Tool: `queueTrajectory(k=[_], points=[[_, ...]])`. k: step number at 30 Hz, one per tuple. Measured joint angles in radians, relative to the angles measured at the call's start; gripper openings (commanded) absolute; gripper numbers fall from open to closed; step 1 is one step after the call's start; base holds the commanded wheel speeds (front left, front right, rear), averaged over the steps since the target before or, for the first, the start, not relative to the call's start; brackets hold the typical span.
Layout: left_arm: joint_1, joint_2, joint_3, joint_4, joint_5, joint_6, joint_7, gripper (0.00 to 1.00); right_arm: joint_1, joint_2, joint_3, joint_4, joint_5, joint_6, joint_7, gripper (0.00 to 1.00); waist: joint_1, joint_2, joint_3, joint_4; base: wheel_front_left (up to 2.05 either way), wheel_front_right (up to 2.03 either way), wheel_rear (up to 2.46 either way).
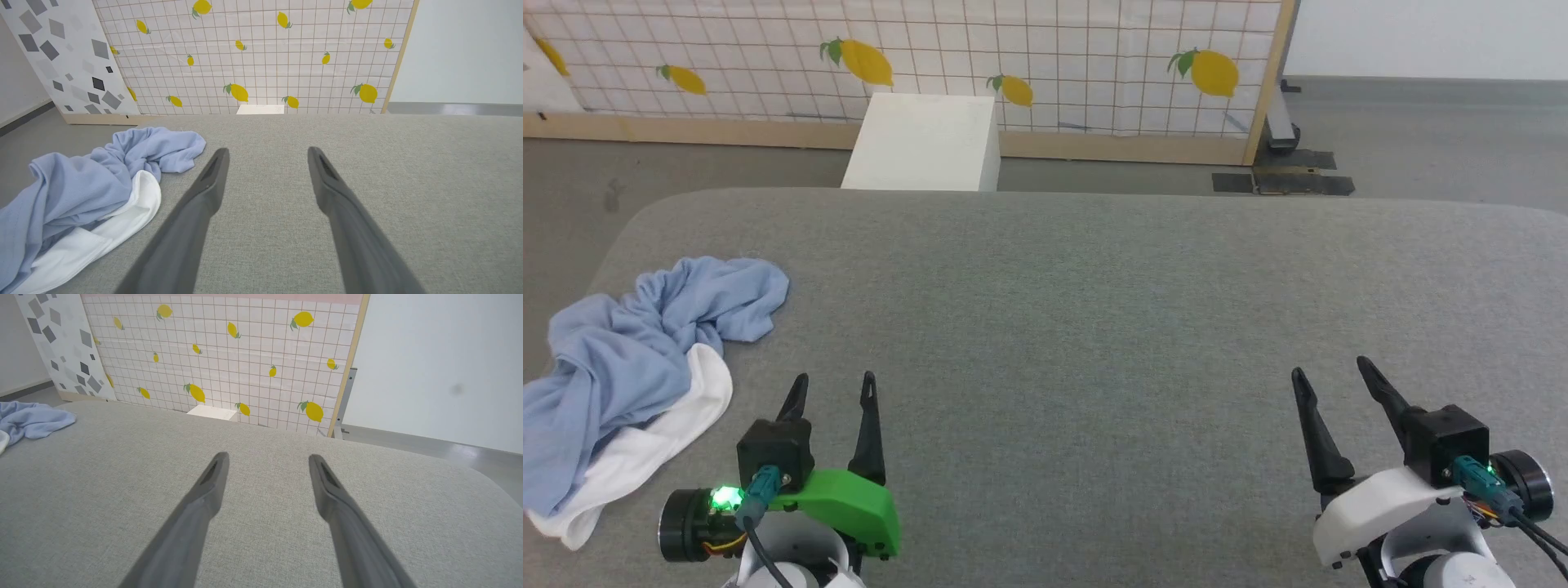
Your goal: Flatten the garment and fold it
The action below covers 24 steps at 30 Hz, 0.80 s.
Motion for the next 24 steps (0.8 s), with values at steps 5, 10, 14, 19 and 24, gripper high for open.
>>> queueTrajectory(k=[5, 10, 14, 19, 24], points=[[0.0, 0.001, -0.005, 0.008, -0.006, 0.013, -0.008, 1.0, 0.0, 0.0, 0.002, 0.004, 0.007, 0.0, -0.009, 1.0, 0.0, 0.0, 0.0, 0.029, 0.0, 0.0, 0.0], [0.0, 0.004, -0.008, 0.016, -0.015, 0.024, -0.021, 1.0, 0.0, 0.0, 0.004, 0.009, 0.009, 0.0, -0.015, 1.0, 0.0, 0.0, -0.001, 0.063, 0.0, 0.0, 0.0], [0.0, 0.006, -0.011, 0.02, -0.019, 0.033, -0.029, 1.0, 0.0, 0.0, 0.007, 0.013, 0.011, 0.0, -0.022, 1.0, 0.0, 0.0, -0.001, 0.092, 0.0, 0.0, 0.0], [0.0, 0.007, -0.015, 0.025, -0.029, 0.044, -0.039, 1.0, 0.0, 0.0, 0.011, 0.021, 0.017, 0.0, -0.03, 1.0, 0.0, 0.0, -0.002, 0.127, 0.0, 0.0, 0.0], [0.0, 0.01, -0.018, 0.029, -0.046, 0.059, -0.051, 1.0, 0.0, 0.0, 0.016, 0.029, 0.021, 0.0, -0.037, 1.0, 0.0, 0.0, -0.004, 0.16, 0.0, 0.0, 0.0]])
